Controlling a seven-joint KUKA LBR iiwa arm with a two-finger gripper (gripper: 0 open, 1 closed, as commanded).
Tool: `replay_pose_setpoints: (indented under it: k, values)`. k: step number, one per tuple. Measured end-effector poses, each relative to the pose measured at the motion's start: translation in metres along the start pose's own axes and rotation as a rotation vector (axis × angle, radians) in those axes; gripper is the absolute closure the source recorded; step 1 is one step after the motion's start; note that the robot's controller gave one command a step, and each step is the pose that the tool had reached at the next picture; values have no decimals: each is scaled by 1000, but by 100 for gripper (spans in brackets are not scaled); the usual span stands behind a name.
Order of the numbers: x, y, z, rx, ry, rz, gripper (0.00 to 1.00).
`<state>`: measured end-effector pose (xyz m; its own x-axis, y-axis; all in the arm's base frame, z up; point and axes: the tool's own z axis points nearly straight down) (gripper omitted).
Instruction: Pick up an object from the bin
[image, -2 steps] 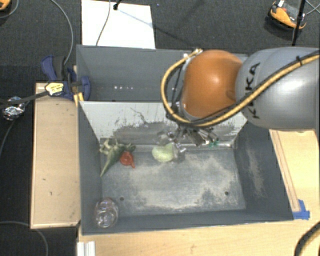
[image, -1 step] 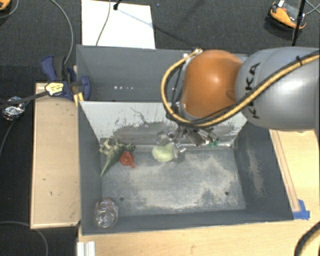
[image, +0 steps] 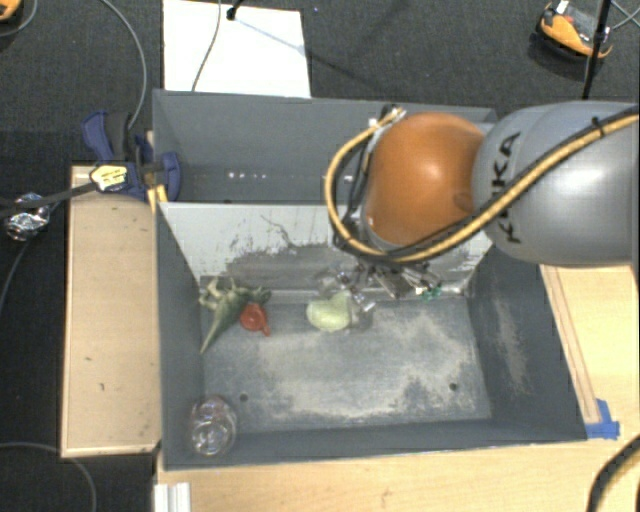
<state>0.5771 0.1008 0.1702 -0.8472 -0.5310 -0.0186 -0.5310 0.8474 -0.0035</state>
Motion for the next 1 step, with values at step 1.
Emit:
replay_pose_setpoints:
  k: [1]
  values:
    - [-16, 1, -161, -3, 5, 178, 100]
